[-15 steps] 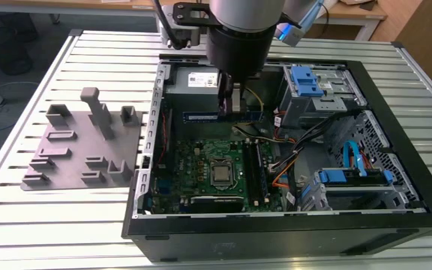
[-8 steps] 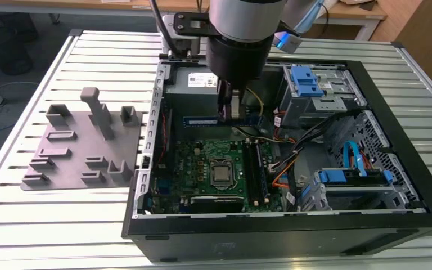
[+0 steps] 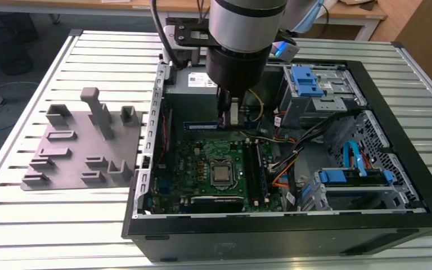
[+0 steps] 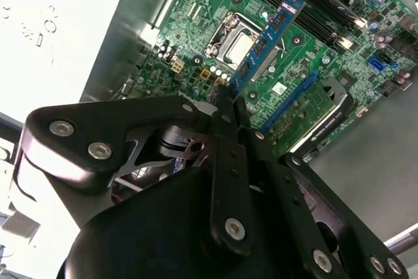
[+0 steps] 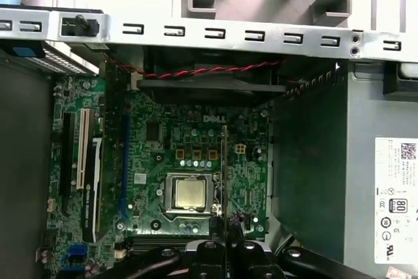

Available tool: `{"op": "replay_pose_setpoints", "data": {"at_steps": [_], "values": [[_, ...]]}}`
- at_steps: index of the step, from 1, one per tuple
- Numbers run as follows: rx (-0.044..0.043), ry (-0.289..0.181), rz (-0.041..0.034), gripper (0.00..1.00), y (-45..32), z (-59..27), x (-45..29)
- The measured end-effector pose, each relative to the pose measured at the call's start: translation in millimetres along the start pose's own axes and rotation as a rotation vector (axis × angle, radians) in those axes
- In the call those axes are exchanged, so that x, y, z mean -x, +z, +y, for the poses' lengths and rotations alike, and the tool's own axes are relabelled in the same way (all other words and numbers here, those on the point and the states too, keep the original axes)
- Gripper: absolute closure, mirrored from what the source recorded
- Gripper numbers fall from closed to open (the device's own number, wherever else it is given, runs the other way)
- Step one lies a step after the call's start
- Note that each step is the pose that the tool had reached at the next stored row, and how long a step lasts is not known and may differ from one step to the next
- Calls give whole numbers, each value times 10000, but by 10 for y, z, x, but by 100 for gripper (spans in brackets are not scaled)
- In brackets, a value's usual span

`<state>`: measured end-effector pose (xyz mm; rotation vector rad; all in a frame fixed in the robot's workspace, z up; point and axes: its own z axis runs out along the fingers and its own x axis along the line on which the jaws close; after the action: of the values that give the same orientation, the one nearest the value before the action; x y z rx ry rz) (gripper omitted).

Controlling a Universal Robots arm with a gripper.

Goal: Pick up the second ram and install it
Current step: 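Pick up the second ram and move it above second insertion slot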

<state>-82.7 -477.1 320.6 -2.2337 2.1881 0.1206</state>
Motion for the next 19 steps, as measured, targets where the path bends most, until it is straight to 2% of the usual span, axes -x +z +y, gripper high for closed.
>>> {"op": "replay_pose_setpoints", "data": {"at_steps": [13,19], "values": [[-2,-1,-4,86,32,-2,-2],[0,0,0,86,97,-4,-13]]}}
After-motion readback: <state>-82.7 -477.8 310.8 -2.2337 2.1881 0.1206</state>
